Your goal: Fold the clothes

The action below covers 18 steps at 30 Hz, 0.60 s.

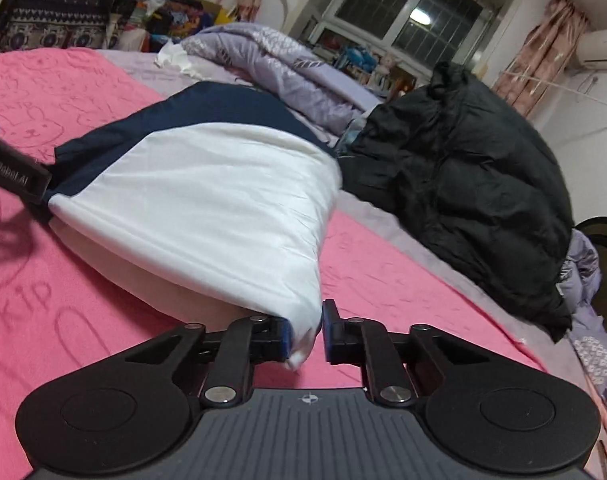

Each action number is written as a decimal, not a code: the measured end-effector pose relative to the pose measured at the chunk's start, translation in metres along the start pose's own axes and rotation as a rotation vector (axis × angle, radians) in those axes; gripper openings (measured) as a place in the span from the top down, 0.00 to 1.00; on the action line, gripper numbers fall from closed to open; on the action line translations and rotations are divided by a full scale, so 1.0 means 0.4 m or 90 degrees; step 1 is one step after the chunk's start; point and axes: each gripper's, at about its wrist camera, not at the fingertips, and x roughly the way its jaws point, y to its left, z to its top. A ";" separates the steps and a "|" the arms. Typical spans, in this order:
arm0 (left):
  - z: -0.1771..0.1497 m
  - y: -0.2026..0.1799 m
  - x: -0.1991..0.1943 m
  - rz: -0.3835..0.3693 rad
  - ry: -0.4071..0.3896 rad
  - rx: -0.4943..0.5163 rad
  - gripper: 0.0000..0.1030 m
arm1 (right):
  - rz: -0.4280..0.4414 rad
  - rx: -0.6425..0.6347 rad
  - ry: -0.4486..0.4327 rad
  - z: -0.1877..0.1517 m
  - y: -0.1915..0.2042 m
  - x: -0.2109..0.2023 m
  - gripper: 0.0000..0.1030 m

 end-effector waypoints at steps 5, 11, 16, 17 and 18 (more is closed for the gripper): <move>-0.009 -0.021 -0.038 -0.024 0.022 -0.009 0.00 | 0.001 0.026 0.003 -0.028 -0.058 -0.039 0.86; -0.028 -0.003 -0.088 -0.088 0.064 -0.042 0.00 | 0.037 0.064 0.004 -0.075 -0.114 -0.150 0.85; -0.060 -0.011 -0.129 -0.110 0.084 -0.045 0.00 | 0.067 0.104 0.042 -0.133 -0.141 -0.237 0.85; -0.067 -0.012 -0.136 -0.112 0.085 -0.044 0.00 | 0.073 0.110 0.052 -0.146 -0.144 -0.248 0.85; -0.073 -0.015 -0.135 -0.110 0.083 -0.042 0.00 | 0.079 0.116 0.062 -0.160 -0.146 -0.257 0.85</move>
